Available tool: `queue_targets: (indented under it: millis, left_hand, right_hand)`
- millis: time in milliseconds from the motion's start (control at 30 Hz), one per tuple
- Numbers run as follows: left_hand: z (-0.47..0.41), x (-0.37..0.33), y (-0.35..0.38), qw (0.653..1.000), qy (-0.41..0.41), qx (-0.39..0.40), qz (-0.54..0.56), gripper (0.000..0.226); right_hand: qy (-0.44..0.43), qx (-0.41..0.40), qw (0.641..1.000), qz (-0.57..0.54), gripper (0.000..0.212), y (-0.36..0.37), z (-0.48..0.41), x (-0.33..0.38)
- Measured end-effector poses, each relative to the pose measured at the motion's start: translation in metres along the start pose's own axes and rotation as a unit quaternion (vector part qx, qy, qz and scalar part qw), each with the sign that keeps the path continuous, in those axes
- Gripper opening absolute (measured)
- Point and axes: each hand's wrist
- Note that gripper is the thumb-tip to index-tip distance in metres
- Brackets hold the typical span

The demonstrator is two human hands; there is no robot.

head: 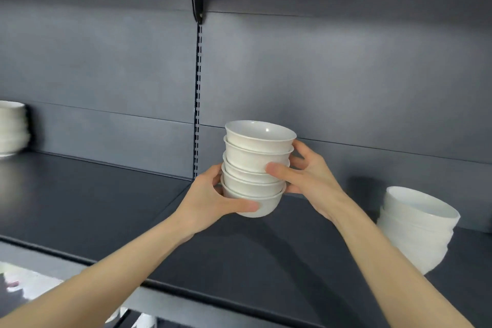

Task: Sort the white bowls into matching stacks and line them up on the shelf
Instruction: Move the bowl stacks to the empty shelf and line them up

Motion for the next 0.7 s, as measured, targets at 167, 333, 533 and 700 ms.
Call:
queue_targets:
  millis: [167,333,533,700]
  left_hand:
    - [0.046,0.011,-0.072,0.999,-0.006,-0.040,-0.020,0.060]
    - [0.098,0.040,-0.166,0.996,-0.024,-0.066,-0.049,0.065]
    - [0.141,0.075,-0.265,0.993,-0.036,-0.091,-0.067,0.062]
    - [0.147,0.101,-0.329,0.991,-0.043,-0.113,-0.061,0.062]
  right_hand:
    - [0.000,0.039,0.999,-0.016,0.069,0.084,0.006,0.001]
    - [0.009,0.064,0.997,-0.037,0.071,0.190,0.013,-0.013]
    - [0.014,0.093,0.995,-0.042,0.092,0.303,0.011,-0.029]
    - [0.019,0.114,0.992,-0.042,0.083,0.371,-0.012,-0.034]
Point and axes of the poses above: each hand's wrist, its own z-axis away from the middle knuckle, its own y-axis out of the palm, x = y × z, and after that the axes turned 14 degrees about -z, right-handed
